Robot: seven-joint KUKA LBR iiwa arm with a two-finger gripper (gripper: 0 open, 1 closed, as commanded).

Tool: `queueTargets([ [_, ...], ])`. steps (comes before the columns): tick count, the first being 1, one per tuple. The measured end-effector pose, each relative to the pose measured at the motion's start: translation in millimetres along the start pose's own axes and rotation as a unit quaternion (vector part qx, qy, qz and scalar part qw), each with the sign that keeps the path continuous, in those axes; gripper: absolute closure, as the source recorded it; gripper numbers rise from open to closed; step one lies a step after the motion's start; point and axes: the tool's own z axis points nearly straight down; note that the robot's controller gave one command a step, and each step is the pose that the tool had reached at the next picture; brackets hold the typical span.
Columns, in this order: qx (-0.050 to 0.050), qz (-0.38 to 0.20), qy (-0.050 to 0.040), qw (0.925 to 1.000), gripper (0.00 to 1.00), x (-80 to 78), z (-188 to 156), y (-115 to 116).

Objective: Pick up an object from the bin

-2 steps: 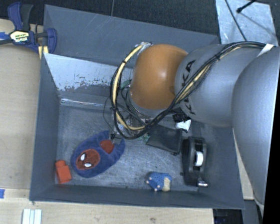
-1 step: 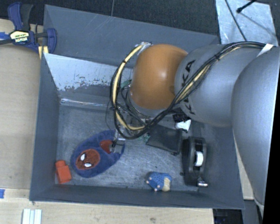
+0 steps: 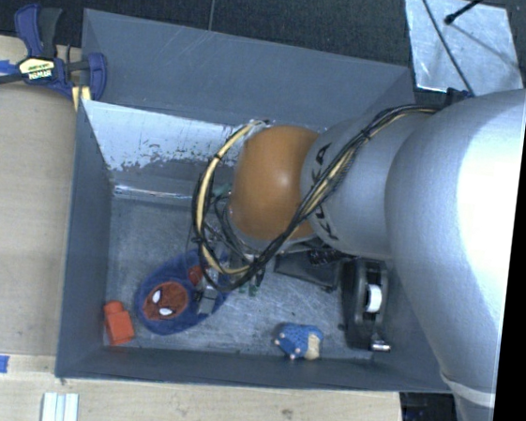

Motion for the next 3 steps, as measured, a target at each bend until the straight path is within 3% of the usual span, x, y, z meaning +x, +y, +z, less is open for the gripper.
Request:
queueTargets([
  [1,0.0,-0.083,-0.0034,0.9965,0.0,56.5,-3,-27],
  [2,-0.001,-0.082,-0.0077,0.9966,1.0,53.7,-4,-27],
  [3,0.0,-0.091,-0.0061,0.9958,1.0,39.3,-133,-42],
])
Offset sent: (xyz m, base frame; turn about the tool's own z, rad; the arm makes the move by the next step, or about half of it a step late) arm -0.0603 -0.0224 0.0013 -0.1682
